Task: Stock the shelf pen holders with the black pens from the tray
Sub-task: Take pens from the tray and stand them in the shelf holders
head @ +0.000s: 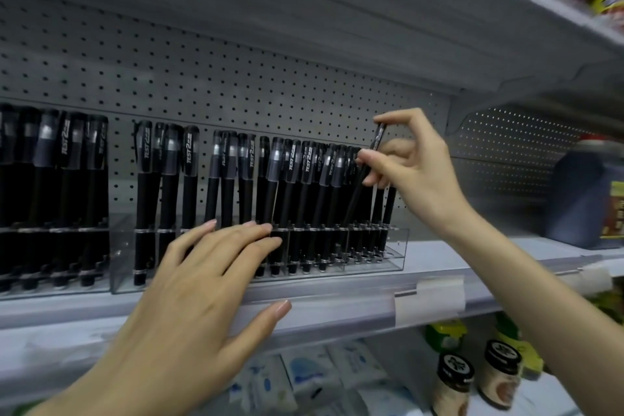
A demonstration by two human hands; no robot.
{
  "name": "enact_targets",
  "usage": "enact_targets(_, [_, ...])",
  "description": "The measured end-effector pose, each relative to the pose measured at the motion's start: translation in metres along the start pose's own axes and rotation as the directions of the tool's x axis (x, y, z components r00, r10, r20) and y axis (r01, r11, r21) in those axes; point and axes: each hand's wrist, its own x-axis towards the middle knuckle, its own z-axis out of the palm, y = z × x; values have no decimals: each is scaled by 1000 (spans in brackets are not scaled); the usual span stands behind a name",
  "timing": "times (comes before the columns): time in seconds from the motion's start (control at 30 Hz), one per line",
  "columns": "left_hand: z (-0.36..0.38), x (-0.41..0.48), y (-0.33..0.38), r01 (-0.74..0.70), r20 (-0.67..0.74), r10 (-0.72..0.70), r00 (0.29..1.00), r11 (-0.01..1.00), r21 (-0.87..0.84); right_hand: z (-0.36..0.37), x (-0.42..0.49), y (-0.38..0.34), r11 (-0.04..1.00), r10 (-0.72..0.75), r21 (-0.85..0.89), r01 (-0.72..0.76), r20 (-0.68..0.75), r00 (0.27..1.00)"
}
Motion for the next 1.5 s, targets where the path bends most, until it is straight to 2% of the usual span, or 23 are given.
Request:
enact_targets(0.27, [3,0,-3,-42,-16,42,999,999,21,6,-11,10,980,-87,-181,84,-5,996])
enact_targets(0.53, [5,0,-4,-42,-10,42,999,998,49,3,-8,13,995,-64,-71,66,24,998])
enact_targets(0.93, [3,-1,-4,-45,-14,46,999,998,49,3,-10,16,990,-78,-112,82,40,996])
enact_targets(1.2, [1,-1,-3,-30,13,30,999,998,50,1,-8,14,971,-90,-213,107,87,992])
enact_targets(1.4, [0,0,-3,-24,27,23,999,999,38,2,-5,11,878,-151,-430,209,165,975])
enact_targets(1.5, [-1,-1,-3,-22,36,21,999,999,31,2,-5,12,848,-151,-476,232,203,967])
